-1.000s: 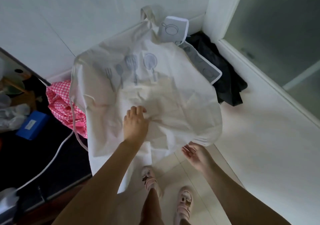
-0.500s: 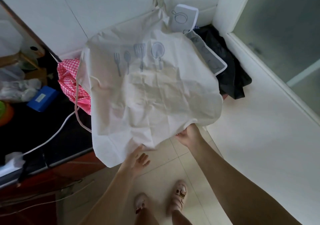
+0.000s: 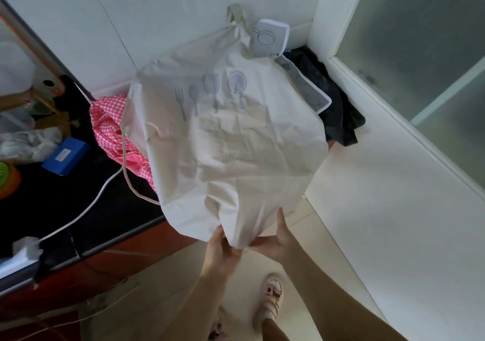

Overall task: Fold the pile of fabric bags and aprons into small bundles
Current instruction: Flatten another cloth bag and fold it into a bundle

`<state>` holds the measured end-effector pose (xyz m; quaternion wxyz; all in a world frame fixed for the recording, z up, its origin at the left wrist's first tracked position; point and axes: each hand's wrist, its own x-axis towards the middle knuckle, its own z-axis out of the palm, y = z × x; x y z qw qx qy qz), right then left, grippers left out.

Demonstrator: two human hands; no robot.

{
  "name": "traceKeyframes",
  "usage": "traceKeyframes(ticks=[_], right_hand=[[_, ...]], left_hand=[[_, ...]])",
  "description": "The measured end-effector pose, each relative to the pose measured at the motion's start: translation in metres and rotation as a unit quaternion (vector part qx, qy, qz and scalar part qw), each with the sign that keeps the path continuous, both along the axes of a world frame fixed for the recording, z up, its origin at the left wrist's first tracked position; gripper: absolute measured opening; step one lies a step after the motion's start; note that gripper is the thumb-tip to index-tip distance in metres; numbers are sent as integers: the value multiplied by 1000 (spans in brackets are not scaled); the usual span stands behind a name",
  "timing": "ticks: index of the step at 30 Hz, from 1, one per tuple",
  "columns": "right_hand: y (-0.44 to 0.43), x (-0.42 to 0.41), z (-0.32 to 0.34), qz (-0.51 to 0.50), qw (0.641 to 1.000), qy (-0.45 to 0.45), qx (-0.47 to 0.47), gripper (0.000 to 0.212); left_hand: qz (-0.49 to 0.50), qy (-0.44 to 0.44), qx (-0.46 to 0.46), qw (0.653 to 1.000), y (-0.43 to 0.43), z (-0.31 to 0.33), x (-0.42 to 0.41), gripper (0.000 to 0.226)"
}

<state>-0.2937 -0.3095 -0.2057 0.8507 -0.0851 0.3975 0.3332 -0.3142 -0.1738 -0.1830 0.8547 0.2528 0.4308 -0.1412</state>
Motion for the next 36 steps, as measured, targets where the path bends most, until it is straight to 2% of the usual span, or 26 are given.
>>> traceKeyframes(ticks=[2,5,6,8,9,12,14,15,16,17,18,20,21,24,26,29,31,33,34,36], right_hand=[[14,-13,6,-52,997,-53,5,132],[23,-21,15,-142,986,-86,-35,116],[23,-24,21,-157,981,-99,-52,102],[17,-29,35,-191,966,-144,-94,51],[10,-30,41,-206,957,-170,-117,36],[-14,-22,77,-229,930,-242,-152,40],[-20,-14,112,-263,911,-262,-178,44],[-21,-13,130,-284,901,-261,-201,40],[-25,-11,146,-293,892,-263,-221,31],[-28,-11,159,-302,884,-275,-225,31],[-30,-14,172,-309,875,-296,-228,40],[-29,-23,191,-335,855,-309,-248,52],[-29,-28,191,-342,850,-300,-265,49],[-26,-44,165,-353,857,-190,-325,17],[-27,-56,140,-349,862,-138,-342,13],[-25,-65,124,-332,864,-95,-367,11],[-24,-68,121,-325,852,-95,-399,10],[-20,-69,128,-317,839,-102,-430,6],[-19,-68,133,-332,844,-93,-412,7],[-23,-68,136,-360,823,-106,-427,23]], left_hand=[[-23,-12,-7,1000,4,7,-5,18],[-37,-54,-30,997,12,18,-15,15],[-13,-69,-41,997,17,19,-16,20],[42,-95,-77,992,31,20,-18,29],[54,-114,-97,987,37,23,-18,27],[40,-196,-116,973,49,49,-13,47],[54,-251,-110,960,60,73,-1,64],[62,-273,-106,954,68,89,7,68],[74,-288,-93,950,76,100,16,70],[82,-294,-75,949,85,113,23,67],[87,-296,-51,950,94,126,27,61],[96,-285,32,953,109,147,28,48],[101,-264,78,956,113,152,25,40],[114,-98,182,972,116,143,2,22],[82,-15,165,983,113,127,-16,21],[57,39,99,993,117,117,-37,23],[53,48,106,992,123,119,-38,21],[67,17,114,991,127,132,-35,19],[81,-8,120,989,129,140,-33,18],[112,-71,142,981,132,162,-30,18]])
